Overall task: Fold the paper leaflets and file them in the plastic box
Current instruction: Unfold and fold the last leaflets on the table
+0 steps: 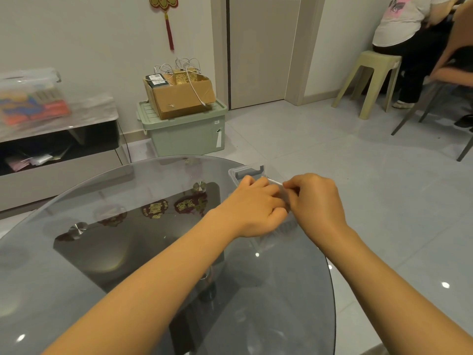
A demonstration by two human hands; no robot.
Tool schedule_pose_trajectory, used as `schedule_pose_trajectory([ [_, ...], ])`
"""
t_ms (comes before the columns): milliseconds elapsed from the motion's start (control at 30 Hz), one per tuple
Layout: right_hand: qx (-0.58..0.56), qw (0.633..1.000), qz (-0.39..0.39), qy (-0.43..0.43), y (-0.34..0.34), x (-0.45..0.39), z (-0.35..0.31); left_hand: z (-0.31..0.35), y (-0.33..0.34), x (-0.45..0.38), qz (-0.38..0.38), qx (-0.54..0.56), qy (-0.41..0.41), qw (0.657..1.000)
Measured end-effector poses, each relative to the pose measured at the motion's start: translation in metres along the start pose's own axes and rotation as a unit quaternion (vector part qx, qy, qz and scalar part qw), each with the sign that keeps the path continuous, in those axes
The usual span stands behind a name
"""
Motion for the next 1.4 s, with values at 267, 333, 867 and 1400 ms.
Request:
schedule_pose_trajectory([
  [267, 0.084, 0.993, -0.079, -0.014, -0.002, 0.004, -0.004, 0.000, 0.001, 0.002, 0.048, 0.002, -0.017, 0.999],
  [333, 0.114, 0.991, -0.068, -0.006, -0.005, 0.005, -0.007, -0.001, 0.001, 0.002, 0.056, 0.008, -0.023, 0.998],
  [867, 0.146, 0.982, -0.120, 0.002, -0.007, 0.006, -0.003, 0.000, -0.002, 0.005, 0.034, 0.052, -0.010, 0.998],
  [1400, -0.076, 0.985, -0.144, 0.048, 0.007, 0.006, 0.016, -0.001, -0.004, 0.039, 0.119, 0.033, -0.027, 0.992],
])
Point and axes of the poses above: each hand's wrist, its own x-axis away from the middle knuckle, its own y-axis out of the palm, z = x × y, the point moved 4 cm from there along -x, towards the middle knuckle, and after that the axes turned 14 degrees about x, right-handed, at the moved point
